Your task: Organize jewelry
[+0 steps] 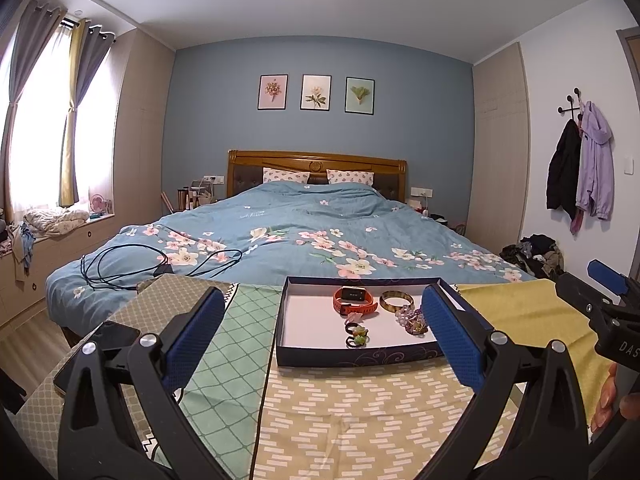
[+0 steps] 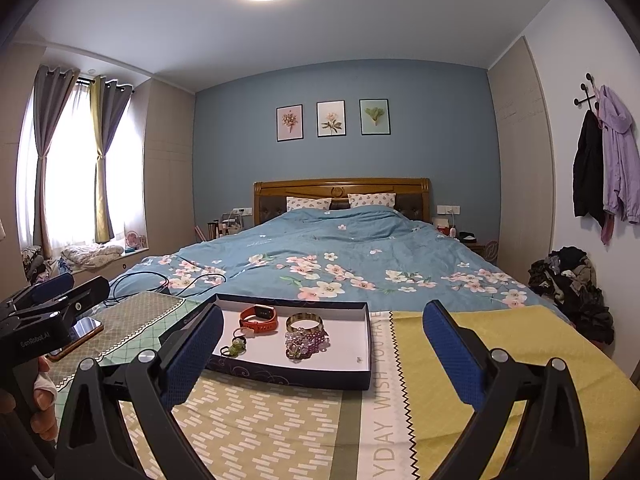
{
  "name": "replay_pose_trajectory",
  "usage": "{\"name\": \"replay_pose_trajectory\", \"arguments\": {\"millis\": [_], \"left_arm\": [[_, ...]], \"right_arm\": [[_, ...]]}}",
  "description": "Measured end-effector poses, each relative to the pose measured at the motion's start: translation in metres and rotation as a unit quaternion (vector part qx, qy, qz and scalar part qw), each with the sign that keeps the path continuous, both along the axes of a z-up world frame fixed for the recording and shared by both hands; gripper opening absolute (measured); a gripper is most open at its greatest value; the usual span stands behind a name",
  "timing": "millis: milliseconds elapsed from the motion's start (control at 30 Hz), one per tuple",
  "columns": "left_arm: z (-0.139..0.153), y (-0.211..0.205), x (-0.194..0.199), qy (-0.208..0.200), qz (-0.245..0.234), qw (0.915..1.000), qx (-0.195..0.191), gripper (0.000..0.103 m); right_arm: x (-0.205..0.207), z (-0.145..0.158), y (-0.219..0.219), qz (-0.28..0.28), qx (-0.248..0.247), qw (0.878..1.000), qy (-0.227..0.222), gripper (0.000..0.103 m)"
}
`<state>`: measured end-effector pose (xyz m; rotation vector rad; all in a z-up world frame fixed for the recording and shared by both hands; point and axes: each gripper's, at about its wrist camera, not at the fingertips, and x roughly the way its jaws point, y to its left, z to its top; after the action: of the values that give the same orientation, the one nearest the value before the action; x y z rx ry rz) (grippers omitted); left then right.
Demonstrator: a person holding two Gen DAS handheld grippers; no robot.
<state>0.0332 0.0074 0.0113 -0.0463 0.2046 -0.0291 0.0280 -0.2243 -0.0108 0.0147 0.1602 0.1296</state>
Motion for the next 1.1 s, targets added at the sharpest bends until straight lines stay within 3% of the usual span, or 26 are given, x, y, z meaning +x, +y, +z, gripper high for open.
{"name": "replay_pose_trajectory", "arguments": {"millis": [1100], "left_arm": [[-0.0005, -0.0035, -0.0002, -0.001, -0.001, 1.0, 0.0, 0.097]], "right_arm": [[0.0004, 0.0019, 0.0005, 0.006, 0.004, 1.0, 0.001, 0.097]]}}
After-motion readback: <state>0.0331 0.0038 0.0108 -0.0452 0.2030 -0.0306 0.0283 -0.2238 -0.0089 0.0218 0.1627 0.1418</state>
